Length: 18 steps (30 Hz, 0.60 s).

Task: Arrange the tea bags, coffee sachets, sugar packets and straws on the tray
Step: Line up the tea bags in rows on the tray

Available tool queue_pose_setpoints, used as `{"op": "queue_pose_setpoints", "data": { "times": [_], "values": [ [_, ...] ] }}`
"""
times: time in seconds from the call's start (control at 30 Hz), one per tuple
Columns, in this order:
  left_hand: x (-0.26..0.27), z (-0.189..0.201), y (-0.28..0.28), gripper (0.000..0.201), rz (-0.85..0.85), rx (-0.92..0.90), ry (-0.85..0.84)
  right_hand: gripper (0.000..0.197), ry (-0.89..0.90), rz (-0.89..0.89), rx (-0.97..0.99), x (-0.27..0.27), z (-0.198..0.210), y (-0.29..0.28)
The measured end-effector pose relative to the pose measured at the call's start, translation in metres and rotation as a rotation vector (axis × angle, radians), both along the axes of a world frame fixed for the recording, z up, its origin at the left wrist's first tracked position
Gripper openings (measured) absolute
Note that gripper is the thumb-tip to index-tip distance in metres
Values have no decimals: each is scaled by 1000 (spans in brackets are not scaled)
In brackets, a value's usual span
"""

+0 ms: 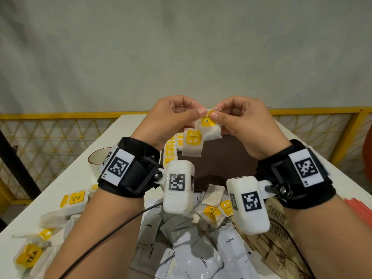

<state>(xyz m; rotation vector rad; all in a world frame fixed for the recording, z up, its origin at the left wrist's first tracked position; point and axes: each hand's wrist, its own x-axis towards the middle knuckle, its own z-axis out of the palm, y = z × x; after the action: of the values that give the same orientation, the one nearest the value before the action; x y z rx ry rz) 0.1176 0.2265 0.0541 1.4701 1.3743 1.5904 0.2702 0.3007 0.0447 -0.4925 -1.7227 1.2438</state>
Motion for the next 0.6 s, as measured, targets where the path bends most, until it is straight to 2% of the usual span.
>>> {"op": "queue_pose_setpoints", "data": {
  "times": [0.13,0.17,0.27,0.3,0.37,0.47,0.6],
  "values": [
    [1,-2,2,16,49,41,28,7,48,5,-82,-3,1,-5],
    [2,-2,3,16,76,63,1,18,13,14,-104,-3,0,-5],
    [3,0,3,17,131,114,-123,70,-169,127,-164,-2,-5,-4],
    [2,0,3,17,139,127,-148,78,-224,174,-165,-3,-8,-5],
    [-1,1,2,16,146,139,-155,73,-274,218,-164,-7,-13,-7],
    [-8,1,1,15,164,147,-145,51,-213,213,-220,-11,-15,-8],
    [-12,-1,1,13,211,147,-102,33,-131,348,-317,-2,-7,-8]
  ]
}}
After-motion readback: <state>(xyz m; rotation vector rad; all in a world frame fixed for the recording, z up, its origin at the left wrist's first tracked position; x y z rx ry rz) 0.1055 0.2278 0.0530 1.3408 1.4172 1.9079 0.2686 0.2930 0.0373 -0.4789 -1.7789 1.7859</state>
